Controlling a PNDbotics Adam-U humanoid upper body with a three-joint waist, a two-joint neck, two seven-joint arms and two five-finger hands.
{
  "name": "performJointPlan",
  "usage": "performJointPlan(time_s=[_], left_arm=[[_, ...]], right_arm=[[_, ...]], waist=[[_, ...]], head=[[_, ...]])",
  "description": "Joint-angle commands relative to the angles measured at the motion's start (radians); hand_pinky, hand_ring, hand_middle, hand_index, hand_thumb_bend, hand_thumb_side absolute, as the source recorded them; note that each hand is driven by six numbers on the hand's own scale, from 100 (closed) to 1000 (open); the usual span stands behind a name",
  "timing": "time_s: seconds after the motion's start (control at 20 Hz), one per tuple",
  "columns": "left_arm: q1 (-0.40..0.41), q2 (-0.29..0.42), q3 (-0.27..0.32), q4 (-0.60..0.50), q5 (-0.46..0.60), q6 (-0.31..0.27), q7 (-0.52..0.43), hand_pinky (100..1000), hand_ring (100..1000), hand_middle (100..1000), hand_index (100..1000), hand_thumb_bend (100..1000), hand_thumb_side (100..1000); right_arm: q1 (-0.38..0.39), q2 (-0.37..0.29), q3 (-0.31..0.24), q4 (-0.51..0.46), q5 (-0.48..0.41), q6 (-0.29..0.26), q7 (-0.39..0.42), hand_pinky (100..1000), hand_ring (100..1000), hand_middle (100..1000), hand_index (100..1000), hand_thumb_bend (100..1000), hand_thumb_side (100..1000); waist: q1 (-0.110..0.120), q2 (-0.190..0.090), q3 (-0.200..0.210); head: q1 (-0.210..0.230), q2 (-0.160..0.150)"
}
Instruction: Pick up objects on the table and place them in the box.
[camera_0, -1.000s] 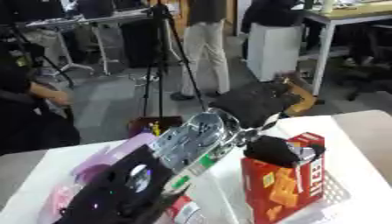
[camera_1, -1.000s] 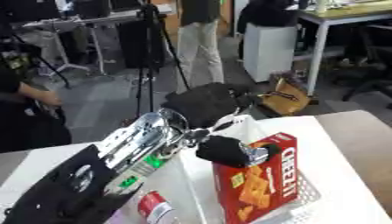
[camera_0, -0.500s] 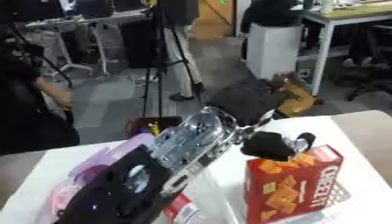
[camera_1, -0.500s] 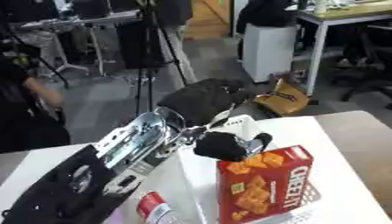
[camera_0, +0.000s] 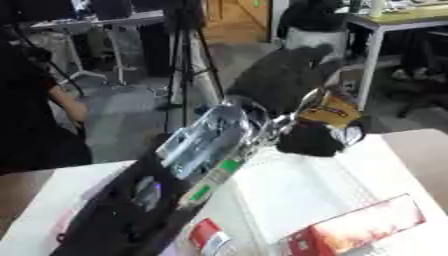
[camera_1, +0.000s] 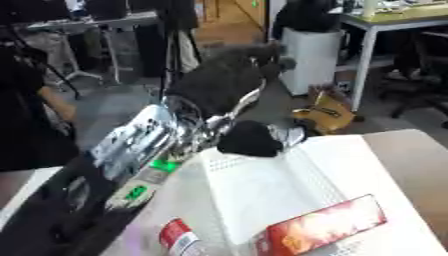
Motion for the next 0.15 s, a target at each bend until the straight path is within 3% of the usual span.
performJointPlan(time_s=[0.05,0.15], left_arm=[[-0.050,0.069,0.082,-0.084,-0.004,0.000,0.048,940,954,1000,1000,399,832],[-0.038,0.113,0.129,-0.132,0.015,0.010,0.077,935,946,1000,1000,378,846]], right_arm=[[0.002,-0.026,-0.012,-0.019,0.020,-0.044,-0.055,686,623,556,565,100,697],[0.004,-0.027,-0.014,-0.019,0.028,-0.042,-0.065,686,623,556,565,100,697]], waist=[[-0.010,-0.020,0.015],[-0.011,-0.021,0.025]], head=[[-0.010,0.022],[-0.012,0.028]])
